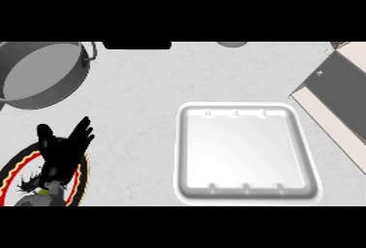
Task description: Pick the bell pepper from the tray and place it in the tiered shelf
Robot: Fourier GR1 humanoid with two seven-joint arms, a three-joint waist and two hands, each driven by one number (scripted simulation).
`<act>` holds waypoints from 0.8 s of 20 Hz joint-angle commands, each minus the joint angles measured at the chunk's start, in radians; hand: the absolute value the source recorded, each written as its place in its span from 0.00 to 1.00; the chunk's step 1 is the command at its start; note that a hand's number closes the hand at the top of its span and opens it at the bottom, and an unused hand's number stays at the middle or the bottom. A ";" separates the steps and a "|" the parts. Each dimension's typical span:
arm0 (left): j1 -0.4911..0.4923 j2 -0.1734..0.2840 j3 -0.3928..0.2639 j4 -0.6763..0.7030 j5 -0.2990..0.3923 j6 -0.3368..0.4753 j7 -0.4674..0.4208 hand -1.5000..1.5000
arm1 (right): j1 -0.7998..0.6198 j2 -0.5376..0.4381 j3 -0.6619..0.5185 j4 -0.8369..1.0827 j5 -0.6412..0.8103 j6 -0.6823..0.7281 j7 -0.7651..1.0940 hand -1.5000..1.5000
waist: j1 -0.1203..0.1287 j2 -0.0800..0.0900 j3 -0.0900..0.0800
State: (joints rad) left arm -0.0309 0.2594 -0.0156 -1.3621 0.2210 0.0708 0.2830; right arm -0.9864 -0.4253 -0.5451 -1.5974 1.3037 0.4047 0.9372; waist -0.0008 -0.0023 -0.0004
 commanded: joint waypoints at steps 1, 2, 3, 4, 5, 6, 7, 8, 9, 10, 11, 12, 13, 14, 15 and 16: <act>0.036 0.005 -0.001 -0.030 -0.016 -0.009 0.000 0.50 | 0.029 -0.069 -0.029 0.090 -0.043 -0.003 -0.024 1.00 | 0.006 0.002 0.000; 0.049 0.005 0.010 -0.040 0.010 -0.038 0.003 0.50 | 0.026 -0.058 -0.012 0.062 -0.049 0.005 0.008 1.00 | 0.006 0.001 0.000; 0.038 0.027 0.029 -0.034 0.011 -0.050 -0.010 0.50 | 0.034 -0.082 -0.015 0.089 -0.044 0.005 -0.006 1.00 | 0.006 0.002 0.000; -0.020 -0.004 0.018 0.010 -0.005 -0.015 0.022 0.50 | 0.052 -0.091 -0.037 0.062 -0.077 0.039 -0.012 1.00 | -0.001 0.001 0.000; -0.034 -0.012 0.029 0.053 -0.011 -0.009 -0.005 0.50 | 0.109 -0.085 -0.040 0.084 -0.070 -0.024 -0.050 1.00 | -0.002 0.003 0.000; -0.021 0.004 0.040 0.039 0.001 -0.032 -0.009 0.50 | 0.076 -0.128 -0.058 0.184 -0.069 -0.084 -0.073 1.00 | 0.005 0.004 0.000; 0.004 -0.035 -0.001 -0.010 -0.030 0.002 -0.015 0.50 | 0.067 -0.141 -0.051 0.225 -0.069 -0.094 -0.077 1.00 | 0.008 0.004 0.000; 0.021 -0.023 0.013 -0.006 -0.016 -0.024 -0.024 0.50 | 0.107 -0.135 -0.050 0.229 -0.073 -0.135 -0.097 1.00 | 0.008 0.004 0.000; -0.020 -0.030 0.009 -0.001 -0.031 -0.003 0.017 0.50 | 0.076 -0.164 -0.039 0.214 -0.096 -0.102 -0.085 1.00 | 0.005 0.003 0.000; -0.069 -0.002 0.043 0.034 -0.015 -0.021 0.027 0.50 | 0.099 -0.161 -0.040 0.209 -0.101 -0.104 -0.085 1.00 | 0.002 0.003 0.000; 0.000 -0.008 0.025 0.012 -0.024 -0.044 -0.020 0.50 | 0.088 -0.165 -0.031 0.284 -0.087 -0.173 -0.091 1.00 | 0.009 0.004 0.000; -0.026 -0.033 0.020 0.047 -0.035 -0.021 -0.025 0.50 | 0.088 -0.182 -0.030 0.339 -0.073 -0.216 -0.108 1.00 | 0.009 0.005 0.000; 0.002 -0.016 0.026 -0.028 -0.015 -0.030 0.037 0.50 | 0.135 -0.201 -0.059 0.262 -0.135 -0.161 -0.138 1.00 | 0.005 0.002 0.001; -0.010 -0.030 0.032 -0.017 -0.022 -0.009 0.026 0.50 | 0.100 -0.245 -0.073 0.317 -0.148 -0.149 -0.145 1.00 | 0.006 0.002 0.000; -0.072 -0.021 0.037 0.080 -0.037 -0.026 0.019 0.50 | 0.135 -0.213 -0.039 0.300 -0.131 -0.198 -0.146 1.00 | 0.002 0.004 0.000; -0.013 -0.031 0.026 -0.022 -0.035 -0.014 0.031 0.50 | 0.108 -0.218 -0.027 0.353 -0.129 -0.246 -0.146 1.00 | 0.010 0.003 0.000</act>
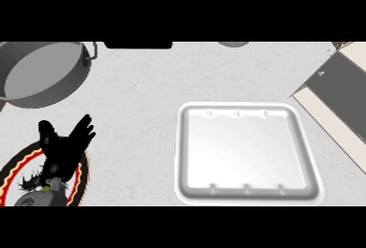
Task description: Pick the bell pepper from the tray and place it in the tiered shelf
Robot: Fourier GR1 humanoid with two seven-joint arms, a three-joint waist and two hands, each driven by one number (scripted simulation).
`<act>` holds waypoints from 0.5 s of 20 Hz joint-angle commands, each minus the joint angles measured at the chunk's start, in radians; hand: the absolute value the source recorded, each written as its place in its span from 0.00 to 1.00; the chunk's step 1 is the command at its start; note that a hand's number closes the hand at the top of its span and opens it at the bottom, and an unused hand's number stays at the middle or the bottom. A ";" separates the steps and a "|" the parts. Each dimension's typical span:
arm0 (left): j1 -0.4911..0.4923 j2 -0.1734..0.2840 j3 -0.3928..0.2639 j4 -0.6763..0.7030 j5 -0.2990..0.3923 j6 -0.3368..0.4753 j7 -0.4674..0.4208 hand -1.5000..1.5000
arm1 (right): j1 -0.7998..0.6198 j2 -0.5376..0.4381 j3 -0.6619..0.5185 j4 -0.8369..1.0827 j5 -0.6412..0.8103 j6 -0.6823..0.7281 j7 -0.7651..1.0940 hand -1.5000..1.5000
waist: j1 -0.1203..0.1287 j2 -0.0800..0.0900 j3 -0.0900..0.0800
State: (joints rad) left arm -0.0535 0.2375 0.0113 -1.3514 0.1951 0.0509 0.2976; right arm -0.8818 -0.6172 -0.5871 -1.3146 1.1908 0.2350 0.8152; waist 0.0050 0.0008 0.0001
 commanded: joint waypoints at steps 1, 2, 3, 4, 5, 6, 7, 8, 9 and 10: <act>0.023 -0.015 -0.008 -0.014 -0.004 -0.015 0.011 0.50 | 0.006 -0.005 0.017 0.077 -0.030 -0.097 -0.021 1.00 | 0.004 0.000 0.000; 0.019 -0.021 -0.007 -0.002 -0.024 -0.003 -0.019 0.50 | 0.073 -0.012 0.010 0.013 -0.054 -0.071 -0.043 1.00 | -0.002 -0.001 0.000; -0.009 -0.014 0.014 0.006 -0.012 -0.010 -0.026 0.50 | 0.033 -0.023 0.033 0.077 -0.041 -0.114 -0.054 1.00 | 0.001 0.000 0.000; 0.018 -0.002 0.028 0.042 -0.006 -0.035 -0.052 0.50 | 0.078 -0.026 0.007 -0.049 -0.097 -0.026 -0.051 1.00 | -0.006 -0.002 0.000; -0.005 -0.042 -0.004 0.016 -0.041 0.020 -0.022 0.50 | 0.042 -0.043 0.019 0.073 -0.083 -0.101 -0.064 1.00 | 0.000 0.000 0.000; 0.027 -0.041 -0.010 -0.034 -0.030 0.008 -0.013 0.50 | 0.129 -0.011 0.010 -0.001 -0.108 -0.090 -0.089 1.00 | -0.003 -0.002 0.000; 0.007 -0.036 -0.016 -0.049 -0.040 0.012 0.029 0.50 | 0.058 -0.047 0.036 0.074 -0.090 -0.110 -0.065 1.00 | 0.002 -0.001 0.000; 0.050 -0.023 -0.007 -0.018 -0.037 -0.019 -0.008 0.50 | 0.074 -0.014 0.043 0.026 -0.105 -0.109 -0.046 1.00 | 0.001 -0.001 0.000; 0.029 -0.019 0.020 0.017 -0.014 -0.044 -0.049 0.50 | 0.094 -0.074 0.004 0.112 -0.124 -0.128 -0.116 1.00 | 0.000 0.000 0.000; -0.005 -0.019 0.028 0.040 -0.021 -0.039 -0.040 0.50 | 0.060 -0.063 0.040 0.118 -0.119 -0.133 -0.081 1.00 | 0.001 0.000 0.000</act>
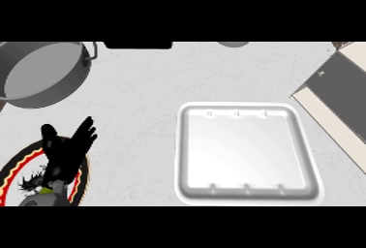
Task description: Pick the bell pepper from the tray and place it in the tiered shelf
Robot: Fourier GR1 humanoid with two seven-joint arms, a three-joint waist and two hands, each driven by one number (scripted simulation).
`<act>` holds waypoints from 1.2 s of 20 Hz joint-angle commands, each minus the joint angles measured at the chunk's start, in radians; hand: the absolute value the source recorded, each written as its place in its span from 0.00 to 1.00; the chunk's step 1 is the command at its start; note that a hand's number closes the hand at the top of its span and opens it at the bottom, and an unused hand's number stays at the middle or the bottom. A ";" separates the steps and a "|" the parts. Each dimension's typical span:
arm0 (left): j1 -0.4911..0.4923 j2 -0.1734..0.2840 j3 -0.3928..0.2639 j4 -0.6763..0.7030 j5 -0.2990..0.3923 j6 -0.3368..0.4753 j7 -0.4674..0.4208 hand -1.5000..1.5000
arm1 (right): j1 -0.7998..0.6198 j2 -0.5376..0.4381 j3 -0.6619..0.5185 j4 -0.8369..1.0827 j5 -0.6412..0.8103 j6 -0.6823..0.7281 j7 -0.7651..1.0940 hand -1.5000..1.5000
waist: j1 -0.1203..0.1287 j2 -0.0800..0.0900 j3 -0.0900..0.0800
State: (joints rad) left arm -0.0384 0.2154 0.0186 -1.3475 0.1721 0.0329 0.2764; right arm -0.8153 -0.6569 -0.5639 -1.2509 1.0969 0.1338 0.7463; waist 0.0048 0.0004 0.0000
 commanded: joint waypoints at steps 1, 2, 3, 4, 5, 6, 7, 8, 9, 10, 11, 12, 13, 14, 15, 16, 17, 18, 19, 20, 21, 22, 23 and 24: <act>0.052 -0.008 -0.009 -0.042 -0.019 0.001 0.001 0.50 | 0.000 -0.045 0.019 0.073 -0.023 -0.018 -0.024 1.00 | 0.004 0.000 0.000; 0.009 -0.021 -0.007 0.000 -0.021 0.002 -0.027 0.50 | -0.043 -0.074 0.050 0.066 -0.009 0.082 0.015 1.00 | 0.002 0.000 -0.001; -0.012 -0.034 -0.017 -0.024 -0.028 0.029 0.016 0.50 | -0.011 -0.078 0.060 0.096 0.005 0.057 -0.021 1.00 | 0.002 0.001 0.000; -0.009 0.027 0.046 -0.030 0.029 -0.033 0.041 0.50 | 0.025 -0.035 0.047 0.059 -0.024 0.014 -0.009 1.00 | 0.001 0.000 0.000; -0.002 -0.019 -0.018 -0.059 -0.024 0.025 0.069 0.50 | -0.035 -0.032 -0.003 0.061 -0.022 -0.065 0.043 1.00 | 0.004 0.000 0.000; 0.026 -0.013 0.002 -0.018 -0.002 -0.010 0.009 0.50 | -0.034 0.020 -0.006 -0.041 -0.014 -0.096 0.110 1.00 | 0.000 -0.003 -0.001; 0.017 -0.019 -0.004 -0.052 -0.016 0.017 0.031 0.50 | -0.070 -0.053 -0.035 0.006 -0.038 -0.076 0.077 0.00 | 0.002 -0.002 0.000; 0.030 -0.015 -0.006 -0.078 -0.012 0.016 0.053 0.50 | -0.047 0.016 -0.019 -0.054 -0.027 -0.129 0.118 0.00 | 0.003 -0.003 0.000; 0.027 -0.003 -0.006 -0.105 -0.015 0.016 0.075 0.50 | -0.027 -0.017 -0.069 -0.014 -0.057 -0.157 0.079 0.00 | 0.002 -0.002 0.001; 0.002 0.010 0.021 -0.029 -0.003 -0.011 0.036 0.50 | -0.069 -0.029 -0.072 -0.014 -0.069 -0.160 0.090 0.00 | -0.001 0.000 0.000; 0.008 -0.013 0.016 0.004 -0.014 -0.003 -0.007 0.50 | -0.027 -0.010 -0.090 -0.025 -0.087 -0.207 0.062 0.00 | -0.004 0.000 0.000; 0.077 -0.032 -0.017 -0.102 -0.017 0.013 0.034 0.50 | -0.006 0.024 -0.097 -0.049 -0.102 -0.244 0.059 0.00 | 0.003 -0.002 0.001; 0.006 0.009 0.036 0.011 0.000 -0.023 -0.014 0.50 | -0.040 0.025 -0.114 -0.093 -0.141 -0.226 0.071 0.00 | -0.009 -0.002 0.000; 0.007 -0.013 0.012 -0.018 -0.007 -0.014 0.005 0.50 | -0.064 0.048 -0.081 -0.087 -0.120 -0.255 0.103 0.00 | 0.000 -0.001 0.000; 0.006 0.016 0.038 -0.013 0.004 -0.026 0.017 0.50 | -0.017 0.045 -0.132 -0.085 -0.162 -0.306 0.042 0.00 | -0.004 0.000 0.000; -0.001 -0.006 0.023 -0.019 -0.011 -0.001 0.027 0.50 | -0.047 0.048 -0.124 -0.101 -0.162 -0.317 0.068 0.00 | -0.002 -0.001 0.000; 0.022 -0.025 0.008 -0.040 -0.021 0.010 0.018 0.50 | -0.060 0.016 -0.132 -0.106 -0.178 -0.295 0.081 0.00 | -0.002 -0.002 0.000; -0.009 -0.022 0.009 0.017 -0.028 -0.001 -0.002 0.50 | -0.043 0.029 -0.171 -0.136 -0.222 -0.328 0.045 0.00 | -0.012 -0.001 0.000; -0.005 -0.023 0.008 -0.009 -0.038 0.021 0.017 0.50 | -0.107 -0.015 -0.169 -0.136 -0.218 -0.290 0.108 0.00 | -0.006 -0.003 0.000; 0.018 -0.003 0.019 0.000 -0.020 -0.024 -0.010 0.50 | -0.103 -0.008 -0.172 -0.089 -0.218 -0.355 0.084 0.00 | 0.002 0.000 0.000; 0.037 -0.033 0.003 0.007 -0.042 0.004 -0.039 0.50 | -0.068 -0.002 -0.198 -0.115 -0.241 -0.386 0.053 0.00 | -0.002 -0.001 0.000; 0.001 0.003 0.033 -0.014 -0.009 -0.017 0.024 0.50 | -0.032 0.011 -0.200 -0.176 -0.223 -0.403 0.084 0.00 | -0.007 -0.002 0.000; -0.042 -0.006 0.032 0.025 -0.025 -0.002 0.017 0.50 | -0.054 -0.019 -0.191 -0.199 -0.203 -0.392 0.121 0.00 | -0.011 -0.002 0.000; 0.034 -0.017 0.023 -0.018 -0.015 -0.015 -0.006 0.50 | 0.003 -0.013 -0.206 -0.233 -0.199 -0.410 0.115 0.00 | -0.007 -0.003 0.000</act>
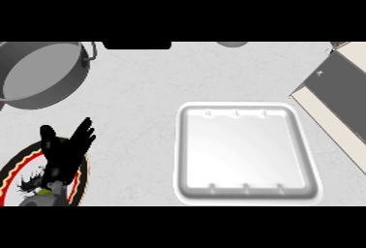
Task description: Pick the bell pepper from the tray and place it in the tiered shelf
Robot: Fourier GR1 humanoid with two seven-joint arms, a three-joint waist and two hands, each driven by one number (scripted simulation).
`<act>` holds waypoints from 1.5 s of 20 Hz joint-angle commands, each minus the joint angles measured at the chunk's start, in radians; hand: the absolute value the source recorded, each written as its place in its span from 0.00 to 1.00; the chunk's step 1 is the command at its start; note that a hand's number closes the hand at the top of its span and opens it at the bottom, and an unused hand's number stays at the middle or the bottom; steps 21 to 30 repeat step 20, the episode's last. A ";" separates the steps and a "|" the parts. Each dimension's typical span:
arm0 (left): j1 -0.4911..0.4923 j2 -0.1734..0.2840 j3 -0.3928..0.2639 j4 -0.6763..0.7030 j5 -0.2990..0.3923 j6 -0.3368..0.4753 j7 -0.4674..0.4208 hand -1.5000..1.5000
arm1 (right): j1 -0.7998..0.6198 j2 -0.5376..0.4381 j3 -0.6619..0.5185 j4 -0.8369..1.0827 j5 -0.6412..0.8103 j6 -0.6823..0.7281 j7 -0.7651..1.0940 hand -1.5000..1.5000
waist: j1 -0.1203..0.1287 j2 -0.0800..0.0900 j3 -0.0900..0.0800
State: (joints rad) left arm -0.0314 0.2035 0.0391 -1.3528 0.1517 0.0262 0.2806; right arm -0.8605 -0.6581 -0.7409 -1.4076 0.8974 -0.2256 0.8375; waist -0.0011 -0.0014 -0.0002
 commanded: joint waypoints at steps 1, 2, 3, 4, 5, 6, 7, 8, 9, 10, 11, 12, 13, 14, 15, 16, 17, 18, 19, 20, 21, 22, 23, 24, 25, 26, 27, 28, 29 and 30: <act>-0.011 -0.037 -0.023 -0.017 -0.028 0.037 0.006 0.50 | 0.025 -0.035 -0.014 -0.072 0.020 -0.058 0.045 0.00 | -0.001 -0.001 0.000; -0.037 -0.007 0.009 0.061 -0.008 -0.001 -0.013 0.50 | 0.030 -0.089 -0.037 -0.044 0.028 -0.052 0.030 0.00 | -0.006 0.001 0.000; -0.007 -0.009 0.009 0.026 0.001 -0.004 -0.013 0.50 | 0.065 -0.098 -0.046 -0.094 0.065 -0.036 0.078 0.00 | -0.008 -0.001 0.000; -0.012 0.030 0.040 0.011 0.020 -0.025 0.001 0.50 | 0.108 -0.097 -0.056 -0.145 0.073 -0.006 0.104 0.00 | -0.011 -0.003 0.000; 0.013 -0.011 0.012 -0.006 0.005 0.000 -0.011 0.50 | 0.105 -0.108 -0.068 -0.151 0.098 -0.029 0.131 0.00 | -0.007 -0.003 0.000; -0.013 -0.009 0.024 0.051 -0.002 -0.003 -0.040 0.50 | 0.113 -0.093 -0.079 -0.185 0.088 -0.049 0.143 0.00 | -0.009 -0.001 0.000; -0.028 -0.034 0.002 0.048 -0.022 0.034 -0.009 0.50 | 0.125 -0.117 -0.116 -0.243 0.067 -0.007 0.159 0.00 | -0.020 -0.004 0.000; 0.018 0.002 0.016 0.019 -0.005 -0.010 -0.024 0.50 | 0.110 -0.160 -0.154 -0.237 0.068 -0.009 0.169 0.00 | -0.014 -0.005 0.000; 0.018 -0.021 0.015 0.027 -0.013 0.017 -0.033 0.50 | 0.182 -0.090 -0.184 -0.317 0.061 -0.030 0.175 0.00 | -0.017 -0.005 0.000; -0.021 -0.021 0.011 0.063 -0.004 -0.009 -0.026 0.50 | 0.160 -0.156 -0.217 -0.299 0.018 0.021 0.174 0.00 | -0.021 -0.004 0.000; -0.016 0.019 0.046 0.027 0.019 -0.017 0.005 0.50 | 0.211 -0.123 -0.246 -0.395 0.037 0.044 0.211 0.00 | -0.025 -0.007 0.000; 0.054 -0.018 0.013 0.029 -0.007 -0.023 -0.081 0.50 | 0.230 -0.141 -0.283 -0.362 -0.005 0.036 0.175 0.00 | -0.014 -0.004 0.000; -0.007 0.007 0.029 0.032 0.007 -0.025 -0.008 0.50 | 0.255 -0.108 -0.308 -0.447 -0.050 0.074 0.196 0.00 | -0.020 -0.005 0.000; 0.038 0.007 0.042 0.017 0.014 -0.025 -0.038 0.50 | 0.298 -0.109 -0.354 -0.515 -0.073 0.124 0.200 0.00 | -0.025 -0.008 0.000; 0.013 -0.018 0.029 0.053 -0.003 -0.004 -0.045 0.50 | 0.323 -0.075 -0.383 -0.567 -0.125 0.162 0.209 0.00 | -0.030 -0.007 0.000; 0.001 0.012 0.044 0.039 0.012 -0.027 -0.022 0.50 | 0.330 -0.141 -0.430 -0.552 -0.180 0.221 0.201 0.00 | -0.031 -0.008 0.000; 0.014 -0.006 0.024 0.004 -0.005 -0.008 -0.020 0.50 | 0.383 -0.065 -0.455 -0.644 -0.198 0.236 0.208 0.00 | -0.029 -0.008 0.001; 0.016 -0.016 0.024 -0.024 -0.011 0.030 0.026 0.50 | 0.374 -0.148 -0.502 -0.596 -0.252 0.293 0.213 0.00 | -0.030 -0.009 0.001; 0.020 -0.025 0.012 -0.006 -0.018 0.009 -0.019 0.50 | 0.417 -0.092 -0.539 -0.622 -0.287 0.263 0.169 0.00 | -0.022 -0.006 0.001; 0.005 -0.023 0.013 -0.024 -0.011 0.009 0.011 0.50 | 0.435 -0.125 -0.570 -0.603 -0.318 0.287 0.159 0.00 | -0.020 -0.005 0.001; 0.005 -0.023 0.013 -0.024 -0.011 0.009 0.011 0.50 | 0.435 -0.125 -0.570 -0.603 -0.318 0.287 0.159 0.00 | -0.020 -0.005 0.001; 0.005 -0.023 0.013 -0.024 -0.011 0.009 0.011 0.50 | 0.435 -0.125 -0.570 -0.603 -0.318 0.287 0.159 0.00 | -0.020 -0.005 0.001; 0.005 -0.023 0.013 -0.024 -0.011 0.009 0.011 0.50 | 0.435 -0.125 -0.570 -0.603 -0.318 0.287 0.159 0.00 | -0.020 -0.005 0.001; 0.005 -0.023 0.013 -0.024 -0.011 0.009 0.011 0.50 | 0.435 -0.125 -0.570 -0.603 -0.318 0.287 0.159 0.00 | -0.020 -0.005 0.001; 0.005 -0.023 0.013 -0.024 -0.011 0.009 0.011 0.50 | 0.435 -0.125 -0.570 -0.603 -0.318 0.287 0.159 0.00 | -0.020 -0.005 0.001; 0.005 -0.023 0.013 -0.024 -0.011 0.009 0.011 0.50 | 0.435 -0.125 -0.570 -0.603 -0.318 0.287 0.159 0.00 | -0.020 -0.005 0.001; 0.005 -0.023 0.013 -0.024 -0.011 0.009 0.011 0.50 | 0.435 -0.125 -0.570 -0.603 -0.318 0.287 0.159 0.00 | -0.020 -0.005 0.001; 0.005 -0.023 0.013 -0.024 -0.011 0.009 0.011 0.50 | 0.435 -0.125 -0.570 -0.603 -0.318 0.287 0.159 0.00 | -0.020 -0.005 0.001; 0.005 -0.023 0.013 -0.024 -0.011 0.009 0.011 0.50 | 0.435 -0.125 -0.570 -0.603 -0.318 0.287 0.159 0.00 | -0.020 -0.005 0.001; 0.005 -0.023 0.013 -0.024 -0.011 0.009 0.011 0.50 | 0.435 -0.125 -0.570 -0.603 -0.318 0.287 0.159 0.00 | -0.020 -0.005 0.001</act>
